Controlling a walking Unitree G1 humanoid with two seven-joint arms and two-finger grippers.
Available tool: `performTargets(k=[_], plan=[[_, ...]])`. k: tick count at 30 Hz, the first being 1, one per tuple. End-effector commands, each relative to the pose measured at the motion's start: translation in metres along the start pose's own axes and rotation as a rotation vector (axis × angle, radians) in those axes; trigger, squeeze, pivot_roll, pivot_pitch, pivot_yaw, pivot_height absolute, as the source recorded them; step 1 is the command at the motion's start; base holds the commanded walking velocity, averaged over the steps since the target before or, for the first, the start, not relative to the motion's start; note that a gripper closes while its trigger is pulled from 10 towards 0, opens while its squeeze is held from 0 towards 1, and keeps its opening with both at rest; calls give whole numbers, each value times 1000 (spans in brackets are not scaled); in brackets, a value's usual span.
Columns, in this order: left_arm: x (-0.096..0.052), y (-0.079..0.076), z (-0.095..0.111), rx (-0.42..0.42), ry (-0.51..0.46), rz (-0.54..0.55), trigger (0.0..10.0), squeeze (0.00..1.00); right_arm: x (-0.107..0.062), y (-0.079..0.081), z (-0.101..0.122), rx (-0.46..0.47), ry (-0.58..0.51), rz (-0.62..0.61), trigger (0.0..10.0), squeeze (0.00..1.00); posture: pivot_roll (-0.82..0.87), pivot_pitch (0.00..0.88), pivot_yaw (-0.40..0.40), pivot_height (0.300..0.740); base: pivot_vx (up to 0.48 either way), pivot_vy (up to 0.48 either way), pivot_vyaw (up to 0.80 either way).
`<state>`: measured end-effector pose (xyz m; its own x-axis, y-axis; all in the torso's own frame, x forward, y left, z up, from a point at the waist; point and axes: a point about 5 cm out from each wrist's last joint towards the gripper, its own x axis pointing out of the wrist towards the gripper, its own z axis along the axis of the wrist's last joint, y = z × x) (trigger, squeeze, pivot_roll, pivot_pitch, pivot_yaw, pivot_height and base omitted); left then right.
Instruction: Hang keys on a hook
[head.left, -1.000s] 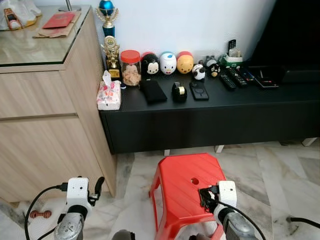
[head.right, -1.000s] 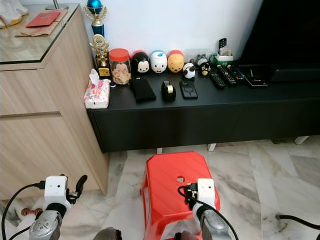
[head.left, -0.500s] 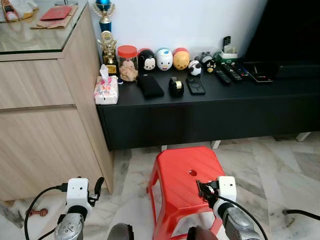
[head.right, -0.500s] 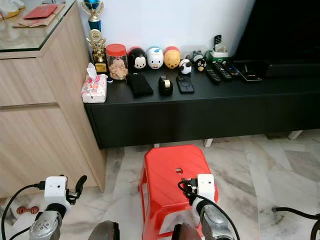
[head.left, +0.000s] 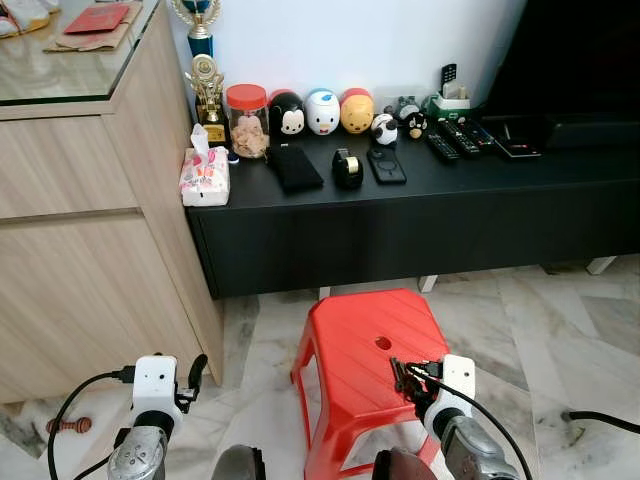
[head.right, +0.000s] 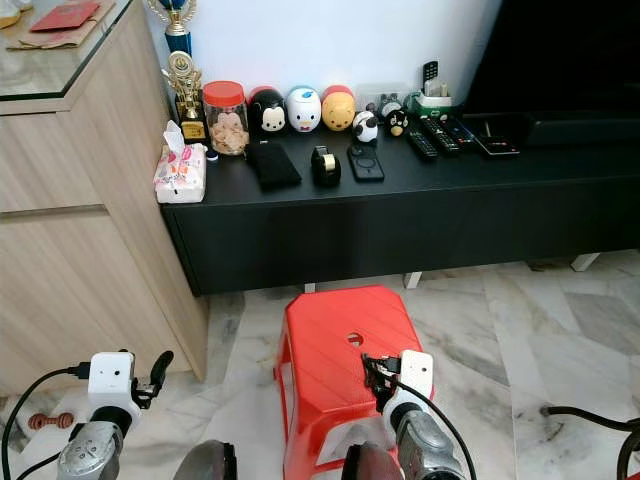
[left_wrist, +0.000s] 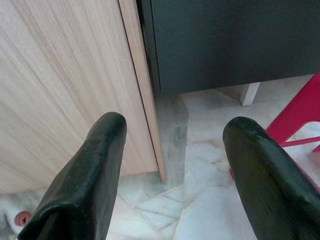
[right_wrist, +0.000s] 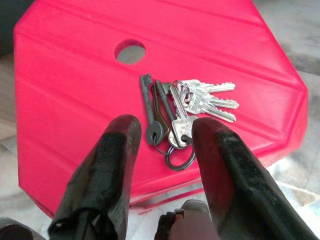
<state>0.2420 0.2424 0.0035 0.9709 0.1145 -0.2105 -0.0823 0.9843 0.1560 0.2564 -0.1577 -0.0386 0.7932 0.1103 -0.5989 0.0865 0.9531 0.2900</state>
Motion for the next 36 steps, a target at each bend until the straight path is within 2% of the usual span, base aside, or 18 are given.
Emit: performTargets(k=[1,9,12,13,14,15,18,19,20,22,25,31,36], plan=[[-4,2,-8,19,44,-5,10000,0,0,-2,3,14,-8,-13,10000,0,187,43,-64,594,0,0,0],[-7,2,-11,22,57,2,10000,0,0,-4,4,41,-19,-23,10000,0,189,56,-67,594,0,0,0],[-8,5,-12,24,57,10,10000,0,1,-2,4,78,-12,-17,10000,0,194,64,-71,594,0,0,0],[-9,5,-12,24,57,12,10000,0,1,-2,4,103,-8,-16,10000,0,195,66,-71,594,0,0,0],[-9,6,-12,25,58,16,10000,0,2,-1,3,165,2,-16,10000,0,196,69,-71,594,0,0,0],[-9,6,-12,25,58,16,10000,0,2,-1,3,165,2,-16,10000,0,196,69,-71,594,0,0,0],[-10,7,-13,29,63,21,10000,0,2,-2,3,303,-2,-21,10000,0,199,74,-71,594,0,0,0],[-11,7,-14,29,64,24,10000,0,2,-2,4,375,-9,-29,10000,0,198,77,-71,594,0,0,0],[-11,7,-14,28,64,25,10000,0,2,-3,4,392,-10,-29,10000,0,198,77,-71,594,0,0,0],[-12,7,-14,28,64,26,10000,0,2,-2,5,395,-10,-26,10000,0,198,78,-71,594,0,0,0],[-13,7,-15,30,64,27,10000,0,3,2,5,350,-5,-9,10000,0,199,85,-70,594,0,0,0],[-15,7,-15,32,61,28,10000,0,5,5,9,357,-3,-1,10000,0,204,101,-72,594,0,0,0],[-16,5,-17,31,66,23,10000,0,6,8,10,324,9,25,10000,0,205,109,-72,594,0,0,0]])
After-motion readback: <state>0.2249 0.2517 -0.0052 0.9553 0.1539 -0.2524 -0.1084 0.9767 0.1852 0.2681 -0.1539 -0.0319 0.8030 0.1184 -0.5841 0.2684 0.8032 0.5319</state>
